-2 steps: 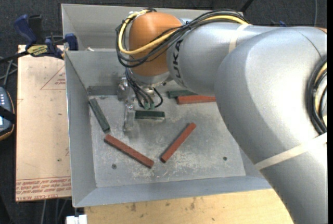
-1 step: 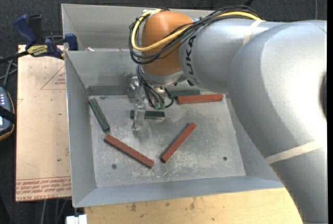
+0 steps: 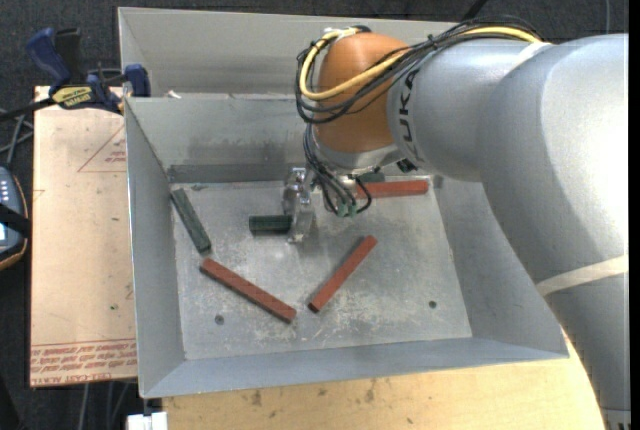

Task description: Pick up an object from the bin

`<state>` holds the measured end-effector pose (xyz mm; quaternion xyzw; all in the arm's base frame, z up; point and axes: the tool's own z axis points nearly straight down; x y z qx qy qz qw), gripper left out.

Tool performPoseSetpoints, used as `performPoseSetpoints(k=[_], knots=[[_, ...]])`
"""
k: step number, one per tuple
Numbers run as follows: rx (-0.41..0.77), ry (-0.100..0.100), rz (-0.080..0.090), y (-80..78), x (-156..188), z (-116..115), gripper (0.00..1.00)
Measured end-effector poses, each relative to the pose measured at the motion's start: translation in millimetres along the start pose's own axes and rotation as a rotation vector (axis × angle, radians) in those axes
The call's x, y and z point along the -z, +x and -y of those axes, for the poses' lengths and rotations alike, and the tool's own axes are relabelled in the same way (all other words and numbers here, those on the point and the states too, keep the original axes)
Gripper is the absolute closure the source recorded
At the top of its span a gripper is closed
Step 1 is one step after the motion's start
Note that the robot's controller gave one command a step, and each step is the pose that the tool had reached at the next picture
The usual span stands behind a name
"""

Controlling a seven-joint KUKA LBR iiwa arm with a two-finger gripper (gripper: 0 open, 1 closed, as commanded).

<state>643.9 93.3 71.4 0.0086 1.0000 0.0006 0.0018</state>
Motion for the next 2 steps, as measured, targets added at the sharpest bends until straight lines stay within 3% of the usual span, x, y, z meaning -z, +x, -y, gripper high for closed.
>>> performPoseSetpoints(k=[1, 2], knots=[[0.000, 0.000, 0.000, 0.0, -0.1, 0.0, 1.00], [0.059, 0.000, 0.004, 19.9, 166.6, 13.7, 1.00]])
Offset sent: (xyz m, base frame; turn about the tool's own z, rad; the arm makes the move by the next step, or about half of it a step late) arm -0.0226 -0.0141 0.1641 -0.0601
